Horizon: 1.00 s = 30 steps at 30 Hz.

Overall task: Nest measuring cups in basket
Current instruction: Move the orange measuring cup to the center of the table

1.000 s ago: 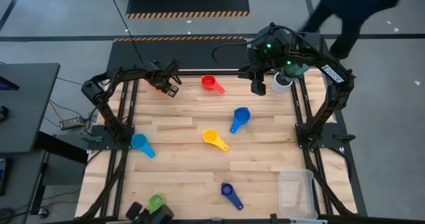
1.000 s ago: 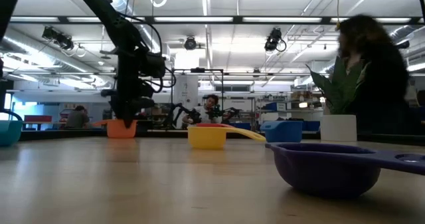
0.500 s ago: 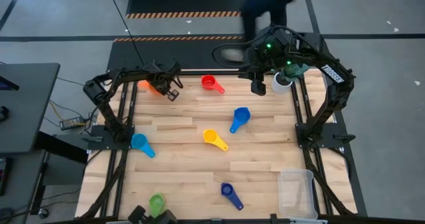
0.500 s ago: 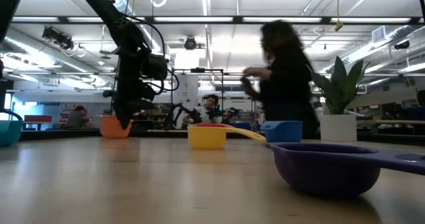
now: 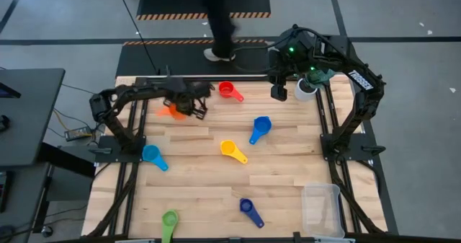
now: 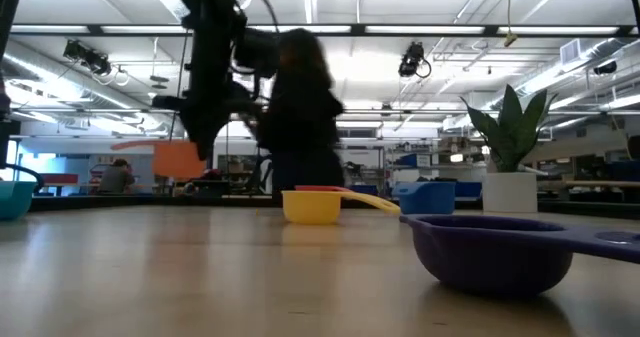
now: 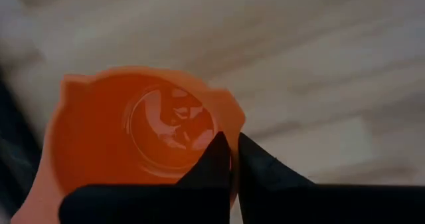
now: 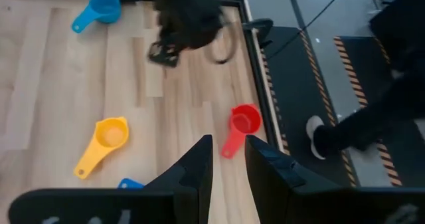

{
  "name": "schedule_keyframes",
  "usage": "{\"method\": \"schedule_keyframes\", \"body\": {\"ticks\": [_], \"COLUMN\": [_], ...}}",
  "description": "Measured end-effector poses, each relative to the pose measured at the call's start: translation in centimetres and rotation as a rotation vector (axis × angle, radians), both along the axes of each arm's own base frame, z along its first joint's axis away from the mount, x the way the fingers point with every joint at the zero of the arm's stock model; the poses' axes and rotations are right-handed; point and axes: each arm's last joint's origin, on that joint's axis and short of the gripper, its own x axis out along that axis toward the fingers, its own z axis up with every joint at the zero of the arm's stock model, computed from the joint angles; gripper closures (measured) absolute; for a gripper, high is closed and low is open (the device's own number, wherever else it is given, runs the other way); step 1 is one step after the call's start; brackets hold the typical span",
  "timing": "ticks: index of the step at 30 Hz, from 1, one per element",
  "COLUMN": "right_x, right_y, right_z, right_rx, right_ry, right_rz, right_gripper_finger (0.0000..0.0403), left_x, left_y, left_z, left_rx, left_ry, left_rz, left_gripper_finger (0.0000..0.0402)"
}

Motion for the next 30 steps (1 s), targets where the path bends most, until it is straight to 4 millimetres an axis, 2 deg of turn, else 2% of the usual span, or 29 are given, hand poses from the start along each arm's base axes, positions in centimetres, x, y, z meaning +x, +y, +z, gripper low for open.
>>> {"method": "schedule_keyframes", "body": {"ticks": [4, 8, 14, 24, 30], "right_x": [0.0, 0.0, 0.0, 0.0, 0.0], "right_y": [-0.1, 0.0, 0.0, 0.0, 0.0], "right_z": [0.0, 0.0, 0.0, 0.0, 0.0], "right_rx": [-0.013, -0.012, -0.02, -0.034, -0.034], "right_ry": [0.005, 0.005, 0.008, 0.015, 0.014], "right_rz": [-0.014, -0.013, -0.004, 0.011, 0.011], "right_gripper_finger": [0.0309, 0.0309, 0.0309, 0.0309, 0.0309], "left_x": [1.7, 2.6, 3.8, 5.2, 5.8], "left_y": [-3.3, -5.5, -8.3, -8.8, -8.7], "left_z": [-0.1, 0.0, -1.5, -4.9, -5.2], "left_rx": [0.007, 0.024, 0.01, -0.039, -0.049], "left_ry": [-0.071, -0.136, -0.114, -0.04, -0.073], "left_rz": [0.097, 0.191, 0.187, 0.161, 0.083], "left_gripper_finger": [0.0395, 0.0395, 0.0395, 0.0392, 0.0377]}}
